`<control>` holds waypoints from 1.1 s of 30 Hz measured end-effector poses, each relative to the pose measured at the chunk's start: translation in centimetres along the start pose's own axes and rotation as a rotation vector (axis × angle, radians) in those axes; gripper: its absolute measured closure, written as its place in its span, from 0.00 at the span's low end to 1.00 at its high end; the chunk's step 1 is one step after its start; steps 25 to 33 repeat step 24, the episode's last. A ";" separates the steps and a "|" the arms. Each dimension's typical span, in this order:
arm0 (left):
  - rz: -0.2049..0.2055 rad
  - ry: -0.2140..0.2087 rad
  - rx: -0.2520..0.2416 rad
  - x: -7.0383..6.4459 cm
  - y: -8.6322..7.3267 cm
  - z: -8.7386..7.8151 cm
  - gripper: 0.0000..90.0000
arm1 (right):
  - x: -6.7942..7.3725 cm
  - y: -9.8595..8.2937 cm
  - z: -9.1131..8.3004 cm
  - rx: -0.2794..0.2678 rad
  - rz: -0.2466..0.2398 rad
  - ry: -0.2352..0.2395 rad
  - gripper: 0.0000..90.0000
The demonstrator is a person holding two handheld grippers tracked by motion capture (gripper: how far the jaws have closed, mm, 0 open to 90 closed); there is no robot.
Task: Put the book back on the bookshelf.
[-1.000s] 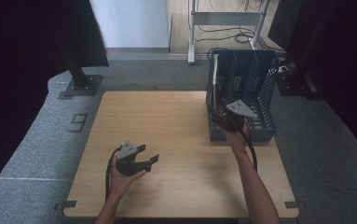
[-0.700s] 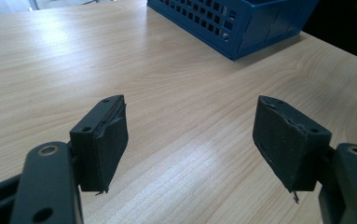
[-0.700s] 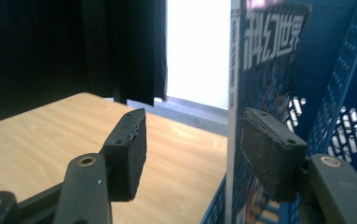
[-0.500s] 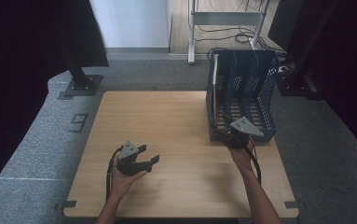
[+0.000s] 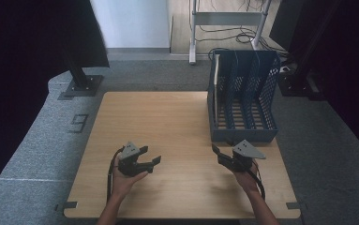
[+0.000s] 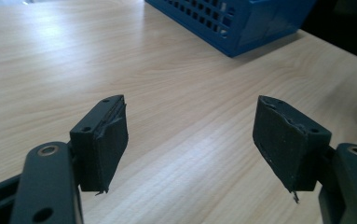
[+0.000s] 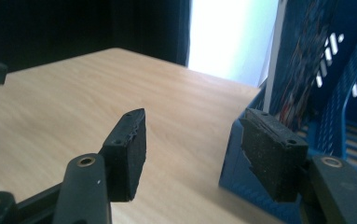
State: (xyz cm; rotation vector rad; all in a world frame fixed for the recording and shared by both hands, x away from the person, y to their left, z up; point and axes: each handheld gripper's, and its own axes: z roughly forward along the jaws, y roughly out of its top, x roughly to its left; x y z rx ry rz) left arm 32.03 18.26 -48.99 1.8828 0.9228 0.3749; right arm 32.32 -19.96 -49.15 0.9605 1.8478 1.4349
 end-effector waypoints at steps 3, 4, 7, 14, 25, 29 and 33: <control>0.005 0.005 -0.003 -0.2 0.1 -0.1 0.29 | 0.1 -0.9 -0.4 0.013 0.007 0.014 0.44; 0.005 0.005 -0.003 -0.2 0.1 -0.1 0.29 | 0.1 -1.2 -0.5 0.018 0.008 0.019 0.44; 0.002 0.003 -0.003 -0.2 0.1 -0.1 0.29 | 0.2 -2.3 -0.5 0.062 0.001 0.027 0.44; 0.004 0.000 -0.004 -0.2 0.1 -0.2 0.29 | -0.1 -3.4 -0.5 0.105 0.022 0.029 0.43; 0.010 0.003 0.002 -0.3 0.1 0.0 0.29 | 0.0 -3.6 -0.4 0.159 -0.015 -0.002 0.40; 0.010 0.003 0.002 -0.3 0.1 0.0 0.29 | 0.0 -3.6 -0.4 0.159 -0.015 -0.002 0.40; 0.010 0.003 0.002 -0.3 0.1 0.0 0.29 | 0.0 -3.6 -0.4 0.159 -0.015 -0.002 0.40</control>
